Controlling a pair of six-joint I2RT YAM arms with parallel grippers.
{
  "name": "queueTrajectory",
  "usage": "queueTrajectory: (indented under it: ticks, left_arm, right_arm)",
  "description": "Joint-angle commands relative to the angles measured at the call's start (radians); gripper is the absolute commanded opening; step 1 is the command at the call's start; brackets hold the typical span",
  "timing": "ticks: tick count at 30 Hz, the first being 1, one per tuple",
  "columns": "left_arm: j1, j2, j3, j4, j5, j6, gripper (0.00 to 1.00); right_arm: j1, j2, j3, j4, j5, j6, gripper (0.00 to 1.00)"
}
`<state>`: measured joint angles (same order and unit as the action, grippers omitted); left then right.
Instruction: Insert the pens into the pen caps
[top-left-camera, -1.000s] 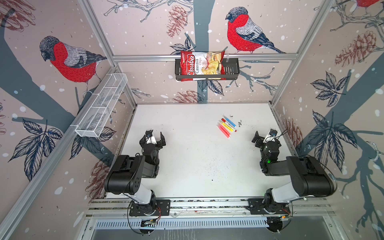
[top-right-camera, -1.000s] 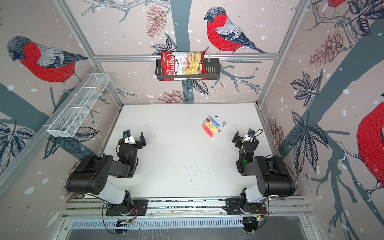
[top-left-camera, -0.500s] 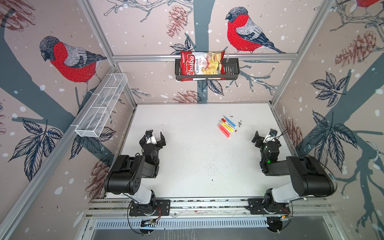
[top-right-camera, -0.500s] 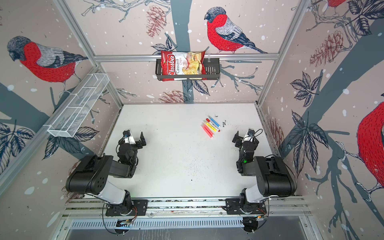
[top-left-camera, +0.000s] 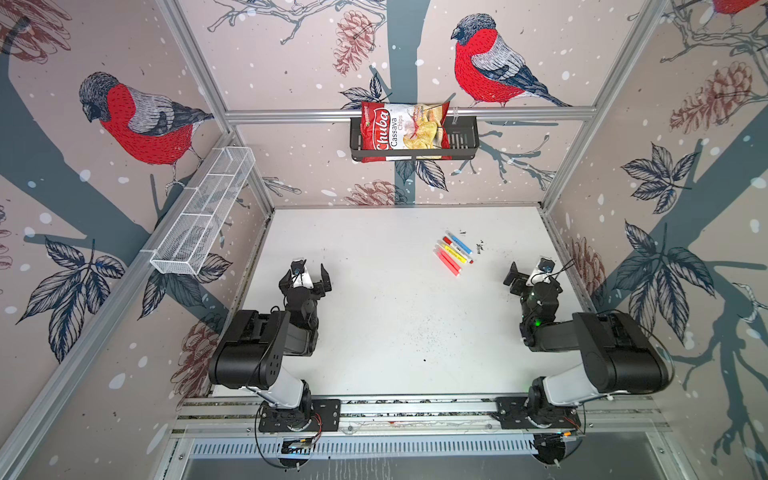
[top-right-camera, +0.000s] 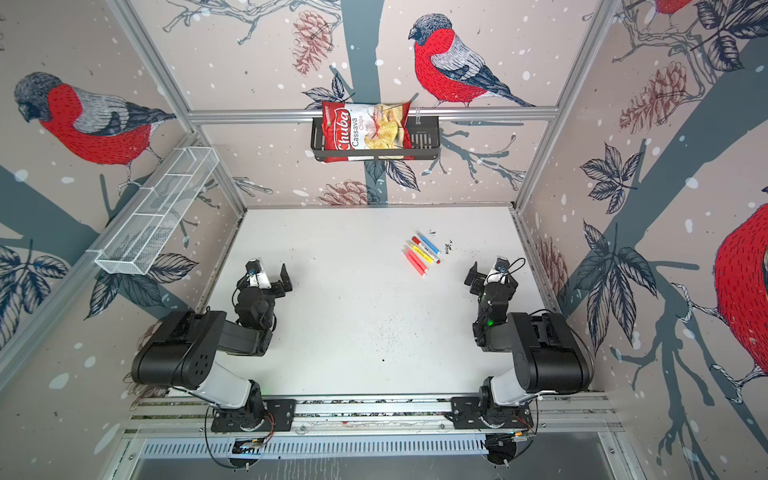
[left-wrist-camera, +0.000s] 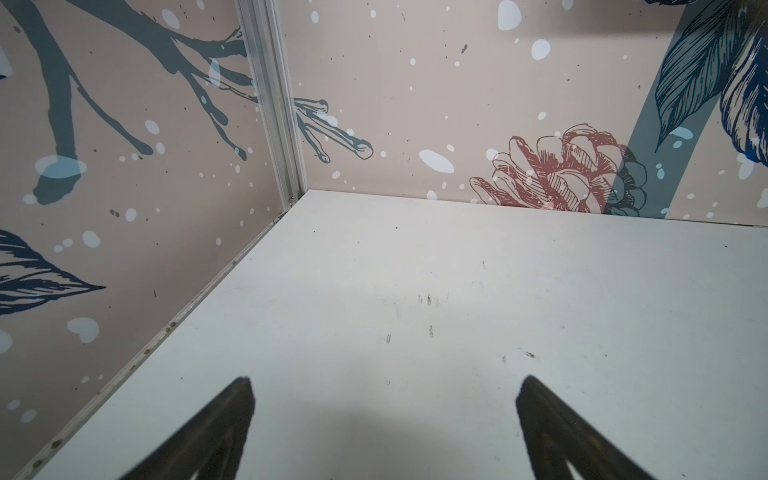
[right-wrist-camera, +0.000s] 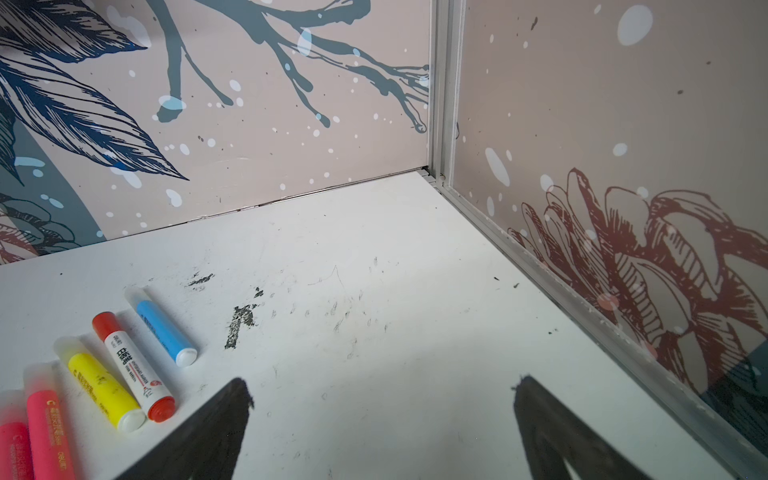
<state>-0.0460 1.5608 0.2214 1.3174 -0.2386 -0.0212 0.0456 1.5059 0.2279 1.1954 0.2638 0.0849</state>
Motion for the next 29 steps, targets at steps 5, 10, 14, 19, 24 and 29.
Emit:
queueTrajectory:
  ticks: [5,10,14,19,24,29]
  left_arm:
    - [0.001,-0.002,0.001,0.013,0.003,0.004,0.99]
    - [0.001,-0.002,0.001,0.013,0.005,0.004,0.98]
    - [0.002,-0.001,0.001,0.012,0.004,0.004,0.98]
    - [0.002,-0.001,0.001,0.011,0.004,0.004,0.98]
    - [0.002,0.004,0.009,0.0,0.013,0.009,0.98]
    - [0.003,0.0,0.008,0.0,0.032,0.014,0.98]
  right_arm:
    - [0.002,-0.004,-0.001,0.018,0.011,0.009,0.99]
    - [0.002,-0.004,0.0,0.018,0.011,0.009,0.99]
    - [0.002,-0.005,-0.001,0.018,0.011,0.009,0.99]
    - [0.002,-0.004,0.001,0.018,0.011,0.009,1.0]
    - [0.002,-0.005,0.001,0.019,0.011,0.009,0.99]
    - [0.001,-0.003,0.003,0.014,0.01,0.009,1.0]
